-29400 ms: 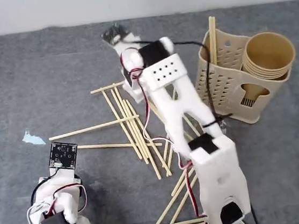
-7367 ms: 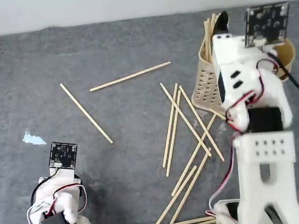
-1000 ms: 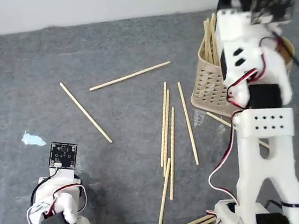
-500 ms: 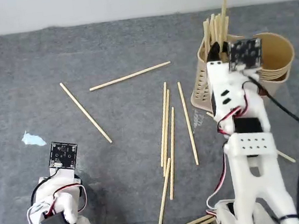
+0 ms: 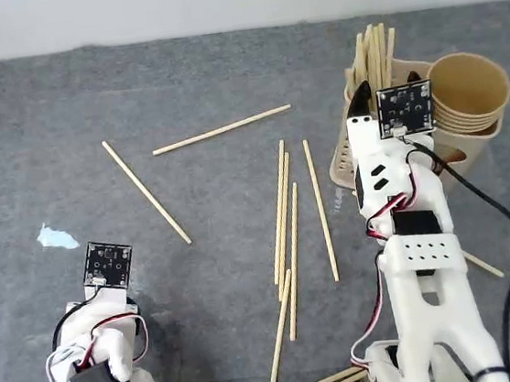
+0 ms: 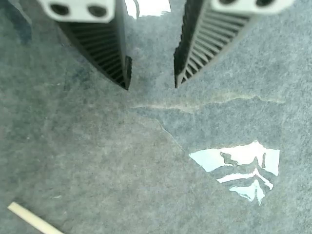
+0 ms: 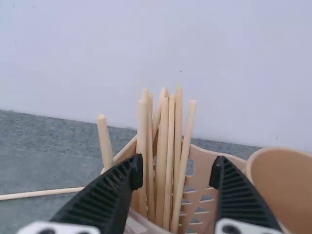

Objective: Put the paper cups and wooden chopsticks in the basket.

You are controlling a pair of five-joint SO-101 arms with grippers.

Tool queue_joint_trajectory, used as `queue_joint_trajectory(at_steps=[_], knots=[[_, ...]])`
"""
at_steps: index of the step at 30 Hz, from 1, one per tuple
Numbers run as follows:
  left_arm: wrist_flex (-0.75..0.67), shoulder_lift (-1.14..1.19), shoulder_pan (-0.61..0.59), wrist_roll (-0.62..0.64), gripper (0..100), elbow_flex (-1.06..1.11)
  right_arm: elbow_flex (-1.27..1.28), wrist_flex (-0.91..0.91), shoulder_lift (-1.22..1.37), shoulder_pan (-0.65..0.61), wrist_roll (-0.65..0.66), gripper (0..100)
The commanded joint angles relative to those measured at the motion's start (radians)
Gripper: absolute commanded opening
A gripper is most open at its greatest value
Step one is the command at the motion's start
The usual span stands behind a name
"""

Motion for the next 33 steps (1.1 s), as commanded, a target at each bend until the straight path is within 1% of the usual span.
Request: queue_joint_trajectory(at_steps=[1,3,6,11,13,16,18,22,27,33], knots=[[0.006,-0.008,0.005,0.006,14,-0.012,-0.009,0.005,-0.101,-0.012,-0.037,23.4],[0.006,-0.008,0.005,0.006,14,-0.012,-0.015,0.094,-0.168,-0.019,-0.077,23.4],[0.006,-0.008,0.005,0.006,14,-0.012,-0.026,0.277,-0.302,-0.071,-0.132,23.4],[0.006,-0.008,0.005,0.006,14,-0.012,-0.049,0.616,-0.558,-0.180,-0.169,23.4],[0.006,-0.008,0.005,0.006,14,-0.012,-0.046,0.737,-0.639,-0.242,-0.189,23.4],[0.006,-0.008,0.005,0.006,14,-0.012,-0.040,0.900,-0.674,-0.346,-0.218,23.4],[0.006,-0.008,0.005,0.006,14,-0.012,-0.040,0.970,-0.647,-0.381,-0.222,23.4],[0.006,-0.008,0.005,0.006,14,-0.012,-0.040,1.012,-0.510,-0.384,-0.288,23.3],[0.006,-0.008,0.005,0.006,14,-0.012,-0.048,1.012,-0.246,-0.384,-0.336,23.3],[0.006,-0.008,0.005,0.006,14,-0.012,-0.052,0.908,-0.012,-0.390,-0.388,23.3]])
